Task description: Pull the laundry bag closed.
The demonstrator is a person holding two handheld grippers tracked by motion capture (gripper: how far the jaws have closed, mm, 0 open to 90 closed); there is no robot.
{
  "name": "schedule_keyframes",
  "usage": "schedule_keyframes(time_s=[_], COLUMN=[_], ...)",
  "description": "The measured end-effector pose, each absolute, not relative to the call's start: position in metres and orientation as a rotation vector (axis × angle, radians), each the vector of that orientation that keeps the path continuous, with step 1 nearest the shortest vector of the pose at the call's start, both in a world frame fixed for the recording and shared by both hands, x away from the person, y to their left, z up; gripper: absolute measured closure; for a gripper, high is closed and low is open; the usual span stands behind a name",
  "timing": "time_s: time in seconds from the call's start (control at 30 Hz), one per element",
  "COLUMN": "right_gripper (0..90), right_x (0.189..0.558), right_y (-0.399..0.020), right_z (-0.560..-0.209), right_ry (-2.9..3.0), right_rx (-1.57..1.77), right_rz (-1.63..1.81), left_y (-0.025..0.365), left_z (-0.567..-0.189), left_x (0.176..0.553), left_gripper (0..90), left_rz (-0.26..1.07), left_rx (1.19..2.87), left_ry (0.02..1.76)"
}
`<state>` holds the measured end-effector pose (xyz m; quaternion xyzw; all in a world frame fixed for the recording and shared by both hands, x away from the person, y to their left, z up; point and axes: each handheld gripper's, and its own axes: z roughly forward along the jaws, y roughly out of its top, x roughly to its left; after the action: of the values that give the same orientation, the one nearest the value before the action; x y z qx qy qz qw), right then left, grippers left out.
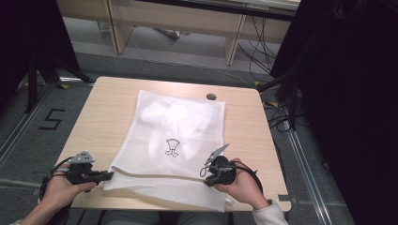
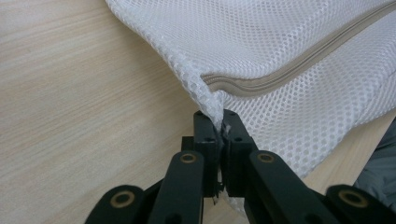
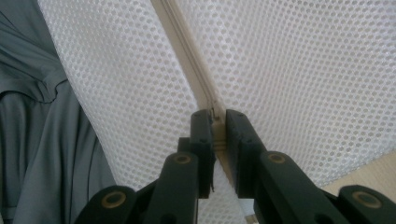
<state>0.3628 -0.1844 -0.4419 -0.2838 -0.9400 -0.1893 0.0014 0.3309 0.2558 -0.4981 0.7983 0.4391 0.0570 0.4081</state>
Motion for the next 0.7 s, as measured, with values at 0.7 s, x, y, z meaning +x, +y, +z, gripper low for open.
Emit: schedule_keyframes(time_s=[0.7], right_gripper=[82.2], right_x=[0.361], right_y=[-0.196], right_z=[-0.444], right_ry=[-2.938], right_rx=[-0.915], right_rz=[-0.586], left_y=[0.257], left_z=[-0.498], left_x=[0.332], left_gripper=[86.3], left_rz=[0.146], left_rx=[2.007], left_ry=[1.127])
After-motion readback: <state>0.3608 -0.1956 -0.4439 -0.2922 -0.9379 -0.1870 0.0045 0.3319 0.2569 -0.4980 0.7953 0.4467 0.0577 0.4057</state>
